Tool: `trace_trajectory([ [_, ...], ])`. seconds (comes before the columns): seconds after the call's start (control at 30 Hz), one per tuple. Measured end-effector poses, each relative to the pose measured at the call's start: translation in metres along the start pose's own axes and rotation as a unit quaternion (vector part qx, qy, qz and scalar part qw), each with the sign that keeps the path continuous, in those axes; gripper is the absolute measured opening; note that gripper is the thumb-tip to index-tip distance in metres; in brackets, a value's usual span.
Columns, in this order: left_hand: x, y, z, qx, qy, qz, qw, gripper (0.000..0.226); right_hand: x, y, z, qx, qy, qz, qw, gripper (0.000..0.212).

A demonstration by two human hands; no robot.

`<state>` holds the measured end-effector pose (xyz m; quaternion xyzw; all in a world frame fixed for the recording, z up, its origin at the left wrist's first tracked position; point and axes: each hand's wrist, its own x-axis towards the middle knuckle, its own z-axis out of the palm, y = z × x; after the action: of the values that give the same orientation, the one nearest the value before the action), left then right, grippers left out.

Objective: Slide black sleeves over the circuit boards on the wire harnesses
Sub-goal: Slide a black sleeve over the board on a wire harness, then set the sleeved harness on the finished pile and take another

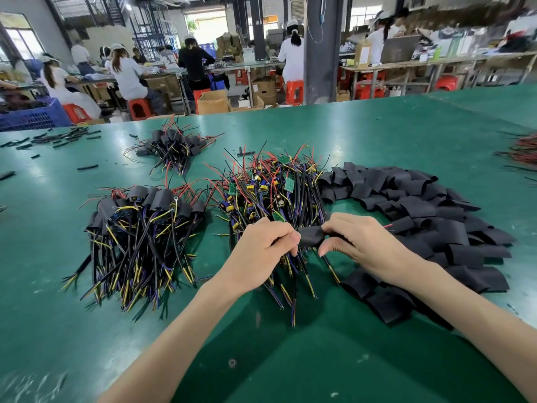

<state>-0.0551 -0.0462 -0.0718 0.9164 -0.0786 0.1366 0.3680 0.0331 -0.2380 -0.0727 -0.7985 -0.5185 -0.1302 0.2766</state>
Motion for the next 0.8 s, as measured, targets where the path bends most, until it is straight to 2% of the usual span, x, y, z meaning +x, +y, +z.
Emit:
trace_trajectory([
  [0.2,0.003,-0.002,-0.007,-0.053,-0.042,-0.014,0.998,0.028,-0.001,0.001,0.001,0.001,0.004,-0.011,1.0,0.045],
  [0.37,0.005,0.0,-0.014,-0.064,-0.056,-0.038,0.996,0.032,-0.003,0.005,0.002,-0.007,0.02,0.023,1.0,0.049],
  [0.5,0.006,-0.004,-0.019,-0.074,-0.058,-0.058,0.994,0.014,-0.003,0.003,0.006,-0.065,0.038,0.015,0.997,0.059],
  [0.57,0.005,-0.003,-0.019,-0.104,-0.055,-0.064,0.991,0.005,-0.003,0.002,0.008,-0.081,0.051,0.008,0.995,0.056],
  [0.67,0.005,-0.002,-0.022,-0.069,-0.054,-0.043,0.995,0.014,-0.002,0.002,0.011,-0.104,0.078,-0.004,0.991,0.05],
  [0.73,0.005,-0.002,-0.026,-0.046,-0.05,-0.027,0.997,0.011,0.0,0.003,0.013,-0.075,0.077,0.02,0.994,0.058],
  [0.8,0.007,-0.001,-0.031,-0.025,0.009,-0.017,1.0,0.009,0.0,0.007,0.014,-0.022,0.041,0.067,0.997,0.076],
])
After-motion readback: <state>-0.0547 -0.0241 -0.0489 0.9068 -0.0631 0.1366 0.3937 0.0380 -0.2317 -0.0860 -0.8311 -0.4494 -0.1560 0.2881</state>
